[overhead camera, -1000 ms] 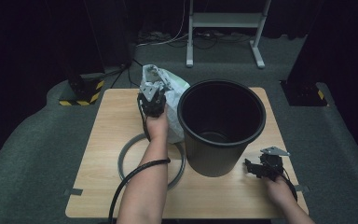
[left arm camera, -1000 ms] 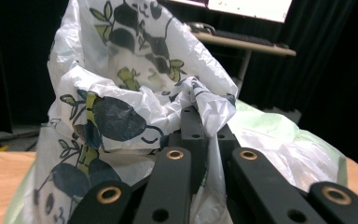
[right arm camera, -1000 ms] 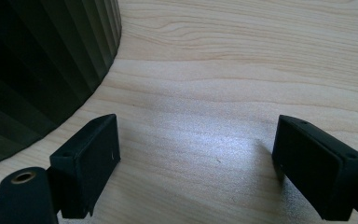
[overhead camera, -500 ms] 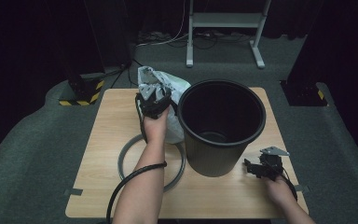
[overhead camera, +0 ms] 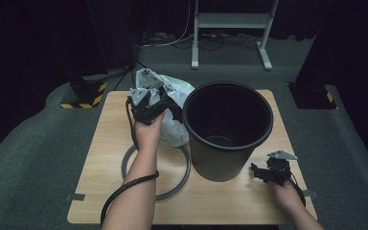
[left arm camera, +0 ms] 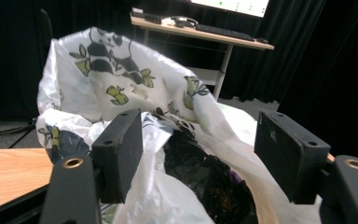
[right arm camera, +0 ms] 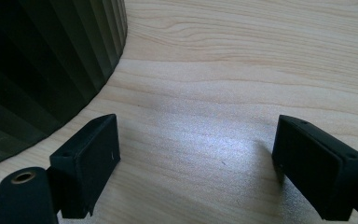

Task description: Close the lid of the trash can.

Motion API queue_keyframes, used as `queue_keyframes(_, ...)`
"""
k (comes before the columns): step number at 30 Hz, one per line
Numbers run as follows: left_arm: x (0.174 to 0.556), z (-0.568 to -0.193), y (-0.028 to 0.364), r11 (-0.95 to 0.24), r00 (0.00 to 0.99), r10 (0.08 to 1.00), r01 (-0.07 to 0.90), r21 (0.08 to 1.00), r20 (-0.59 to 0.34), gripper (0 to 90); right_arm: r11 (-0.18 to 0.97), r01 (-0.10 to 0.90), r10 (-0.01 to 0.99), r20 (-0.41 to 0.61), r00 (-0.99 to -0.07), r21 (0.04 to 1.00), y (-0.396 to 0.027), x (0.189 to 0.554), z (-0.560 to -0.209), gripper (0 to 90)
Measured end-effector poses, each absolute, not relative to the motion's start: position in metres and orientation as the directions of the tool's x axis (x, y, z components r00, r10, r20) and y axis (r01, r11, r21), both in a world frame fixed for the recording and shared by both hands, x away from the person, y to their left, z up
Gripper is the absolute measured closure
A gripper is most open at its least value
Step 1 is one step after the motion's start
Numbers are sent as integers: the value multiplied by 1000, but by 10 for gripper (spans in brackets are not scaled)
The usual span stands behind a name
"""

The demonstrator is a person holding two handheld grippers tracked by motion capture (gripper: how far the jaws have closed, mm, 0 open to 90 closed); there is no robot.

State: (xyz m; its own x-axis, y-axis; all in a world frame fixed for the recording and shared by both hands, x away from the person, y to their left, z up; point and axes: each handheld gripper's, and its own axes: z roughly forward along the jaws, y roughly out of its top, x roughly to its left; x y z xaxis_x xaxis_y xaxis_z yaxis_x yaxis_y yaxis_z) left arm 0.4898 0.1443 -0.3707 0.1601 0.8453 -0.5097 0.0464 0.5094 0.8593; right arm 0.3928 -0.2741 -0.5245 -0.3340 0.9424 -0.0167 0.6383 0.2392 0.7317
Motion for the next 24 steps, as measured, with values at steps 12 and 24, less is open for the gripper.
queue_keyframes(12, 449, -377, 156, 486, 187, 849, 92, 869, -494, 309, 234, 641, 943, -10, -334, 731, -273, 393, -524, 146)
queue_keyframes(24, 449, -427, 145, 443, 121, 864, 282, 851, -489, 363, 240, 640, 940, -10, -341, 730, -273, 393, -524, 146)
